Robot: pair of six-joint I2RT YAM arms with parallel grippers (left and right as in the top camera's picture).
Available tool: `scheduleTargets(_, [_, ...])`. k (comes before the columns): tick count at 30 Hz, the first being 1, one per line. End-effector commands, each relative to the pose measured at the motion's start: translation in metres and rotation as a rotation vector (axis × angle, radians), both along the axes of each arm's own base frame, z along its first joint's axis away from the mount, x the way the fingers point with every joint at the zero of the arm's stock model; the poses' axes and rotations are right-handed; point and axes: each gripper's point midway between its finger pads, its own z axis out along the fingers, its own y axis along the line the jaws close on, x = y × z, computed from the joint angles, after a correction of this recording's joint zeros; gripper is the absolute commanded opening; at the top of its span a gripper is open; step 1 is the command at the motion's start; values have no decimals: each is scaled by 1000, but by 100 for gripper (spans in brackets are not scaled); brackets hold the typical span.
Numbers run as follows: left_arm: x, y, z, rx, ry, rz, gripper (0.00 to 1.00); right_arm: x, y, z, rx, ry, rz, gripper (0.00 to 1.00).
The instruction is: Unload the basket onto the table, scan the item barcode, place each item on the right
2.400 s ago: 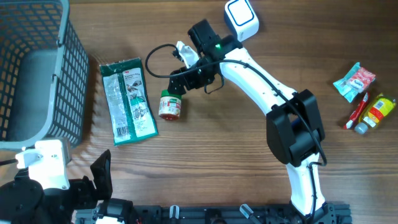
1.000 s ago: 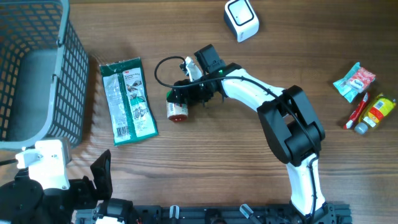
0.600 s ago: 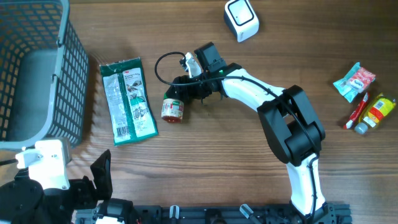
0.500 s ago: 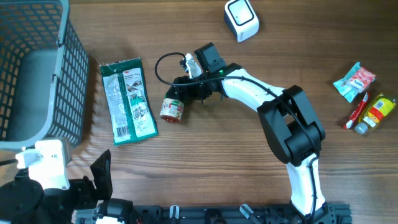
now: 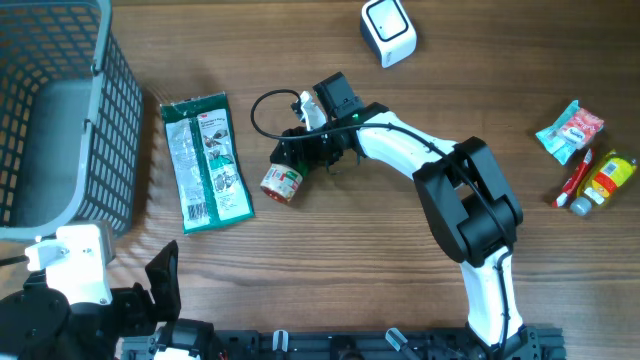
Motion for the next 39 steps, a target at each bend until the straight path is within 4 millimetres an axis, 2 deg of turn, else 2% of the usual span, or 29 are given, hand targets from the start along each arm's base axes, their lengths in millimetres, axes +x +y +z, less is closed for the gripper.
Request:
scheduleTargets(1, [0, -1, 1, 6, -3, -8, 100, -1, -9, -4, 48, 53, 17, 70])
scheduleTargets(6, [0, 0, 1, 6, -3, -8, 100, 2, -28, 11, 156, 106, 43, 71])
scheduleTargets(9, [0, 0, 1, 6, -3, -8, 100, 6, -37, 22, 233, 56, 98, 74])
scheduleTargets(13, [0, 0, 1, 6, -3, -8, 100, 5, -38, 24, 238, -32, 162, 76])
scheduleTargets(14, [0, 0, 1, 6, -3, -8, 100, 5, -37, 25, 239, -44, 171, 78])
scheduleTargets(16, [0, -1, 1, 6, -3, -8, 100, 5, -38, 25, 235, -66, 183, 100])
scheduleTargets(17, [0, 0, 1, 6, -3, -8, 100, 5, -39, 27, 230, -89, 197, 100])
scheduleTargets(19, [0, -1, 1, 6, -3, -8, 100, 11, -52, 27, 99, -143, 167, 100])
scheduleTargets(21, [0, 0, 1, 6, -3, -8, 100, 19, -74, 44, -69, -250, 140, 100])
scheduleTargets(23, [0, -1, 1, 6, -3, -8, 100, 26, -90, 83, -168, -370, 100, 100])
scheduleTargets(25, [0, -1, 1, 6, -3, -8, 100, 21, -97, 111, -251, -455, 78, 100])
scheduleTargets(27, [0, -1, 1, 6, -3, -8, 100, 8, -96, 122, -331, -494, 89, 100])
scheduleTargets(31, [0, -1, 1, 6, -3, -8, 100, -22, -89, 115, -466, -496, 150, 100])
scheduleTargets(34, [0, -1, 1, 6, -3, -8, 100, -37, -81, 90, -571, -539, 161, 100])
scheduleTargets(36, [0, 0, 1, 6, -3, -8, 100, -43, -69, 75, -554, -571, 174, 100])
scheduleTargets(39, [0, -1, 1, 6, -3, -8, 100, -45, -54, 64, -511, -626, 176, 100])
